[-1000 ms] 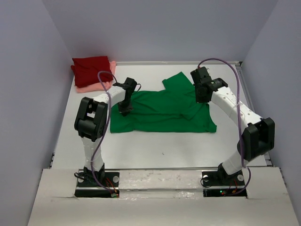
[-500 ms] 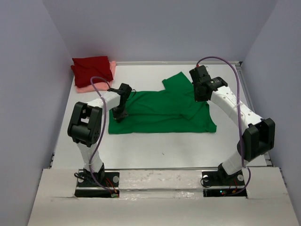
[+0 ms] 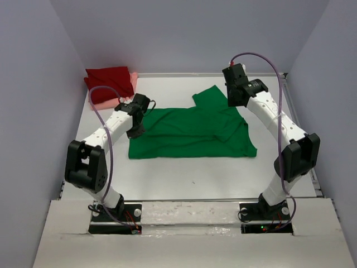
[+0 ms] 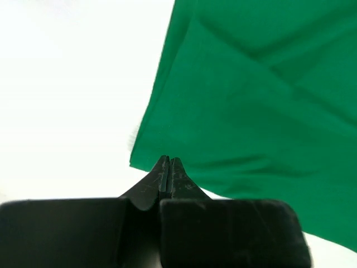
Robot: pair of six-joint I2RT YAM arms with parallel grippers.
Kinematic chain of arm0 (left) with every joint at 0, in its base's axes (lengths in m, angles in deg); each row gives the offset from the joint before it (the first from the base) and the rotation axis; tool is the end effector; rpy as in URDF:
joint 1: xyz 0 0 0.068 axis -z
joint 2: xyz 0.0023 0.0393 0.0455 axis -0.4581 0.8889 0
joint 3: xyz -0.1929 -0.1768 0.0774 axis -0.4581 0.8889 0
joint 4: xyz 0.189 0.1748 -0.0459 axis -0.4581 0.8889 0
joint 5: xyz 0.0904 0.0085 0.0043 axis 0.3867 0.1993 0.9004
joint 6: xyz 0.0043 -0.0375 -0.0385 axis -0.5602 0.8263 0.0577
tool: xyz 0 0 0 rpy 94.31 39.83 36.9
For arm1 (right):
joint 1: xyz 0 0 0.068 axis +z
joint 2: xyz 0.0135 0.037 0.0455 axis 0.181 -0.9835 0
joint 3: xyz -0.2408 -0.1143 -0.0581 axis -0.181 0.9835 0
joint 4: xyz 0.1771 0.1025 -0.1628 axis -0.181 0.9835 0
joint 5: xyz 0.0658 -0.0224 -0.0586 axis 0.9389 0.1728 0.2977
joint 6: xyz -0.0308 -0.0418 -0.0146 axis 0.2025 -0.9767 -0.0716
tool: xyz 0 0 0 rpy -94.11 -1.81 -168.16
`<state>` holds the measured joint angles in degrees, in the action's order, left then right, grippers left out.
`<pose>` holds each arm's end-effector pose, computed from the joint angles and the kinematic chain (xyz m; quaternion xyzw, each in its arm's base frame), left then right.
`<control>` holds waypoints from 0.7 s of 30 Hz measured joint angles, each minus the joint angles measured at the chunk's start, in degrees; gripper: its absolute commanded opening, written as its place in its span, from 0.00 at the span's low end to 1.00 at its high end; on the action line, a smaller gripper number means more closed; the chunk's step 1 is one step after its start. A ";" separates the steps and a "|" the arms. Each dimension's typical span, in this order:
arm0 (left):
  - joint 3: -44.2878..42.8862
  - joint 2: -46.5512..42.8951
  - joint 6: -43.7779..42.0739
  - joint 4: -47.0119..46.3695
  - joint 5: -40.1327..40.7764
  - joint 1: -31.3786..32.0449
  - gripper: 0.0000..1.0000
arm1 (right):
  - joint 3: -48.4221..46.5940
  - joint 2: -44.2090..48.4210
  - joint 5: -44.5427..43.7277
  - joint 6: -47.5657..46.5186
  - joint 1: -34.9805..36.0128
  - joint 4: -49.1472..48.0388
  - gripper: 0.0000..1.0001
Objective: Fold and stack the t-shirts
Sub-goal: Fold the flattened tshirt in 1/3 of the way
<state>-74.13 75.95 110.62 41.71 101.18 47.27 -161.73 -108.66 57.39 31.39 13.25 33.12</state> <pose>0.3031 -0.0981 0.2227 -0.1552 0.9585 0.0609 0.2312 0.3338 0.1278 0.3484 -0.0141 0.9220 -0.1250 0.3661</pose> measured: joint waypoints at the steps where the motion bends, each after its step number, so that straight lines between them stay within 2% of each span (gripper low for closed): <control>1: -1.40 -1.49 0.04 0.90 0.85 -0.02 0.00 | -1.86 -1.29 -0.09 -0.22 -0.09 0.04 0.32; 2: -3.26 -2.69 0.00 1.62 1.64 -0.17 0.00 | -3.56 -2.89 -0.02 -0.37 -0.28 0.13 0.26; 3: -5.09 -3.30 -0.17 2.25 2.10 -0.22 0.00 | -5.11 -4.09 0.20 -0.26 -0.52 0.79 0.05; 4: -8.07 -3.87 -0.42 2.62 2.58 -0.24 0.00 | -7.50 -6.14 0.90 0.13 -0.83 1.42 0.00; 7: -13.11 -4.63 -1.22 2.54 2.56 -0.28 0.00 | -6.78 -7.56 3.43 2.01 -1.95 1.11 0.00; 13: -12.79 -6.99 -1.95 1.97 1.25 -0.26 0.00 | 9.88 -2.40 6.38 4.46 -3.08 -1.81 0.00; 14: -12.22 -7.41 -2.12 1.75 0.87 -0.26 0.00 | 10.99 -2.12 6.97 4.55 -3.08 -2.10 0.26; 15: -11.54 -7.76 -2.36 1.33 0.46 -0.26 0.00 | 13.14 -1.38 8.87 4.76 -3.06 -3.52 0.39; 16: -10.91 -8.11 -2.62 1.01 0.04 -0.26 0.00 | 15.52 -0.50 11.43 5.22 -3.06 -4.87 0.46; 17: -10.34 -8.41 -2.89 0.70 -0.35 -0.26 0.00 | 17.18 0.24 12.96 5.77 -3.06 -5.86 0.58; 19: -9.68 -8.96 -3.28 0.22 -0.87 -0.26 0.00 | 19.98 1.66 16.37 6.08 -3.06 -7.34 0.60; 21: -9.49 -9.46 -3.72 -0.26 -1.07 -0.26 0.00 | 21.59 2.36 18.71 6.16 -3.06 -8.81 0.55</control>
<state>-83.62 66.48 106.90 41.45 100.11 47.01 -140.13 -106.30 76.09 37.55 10.19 24.31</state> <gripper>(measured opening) 0.014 0.588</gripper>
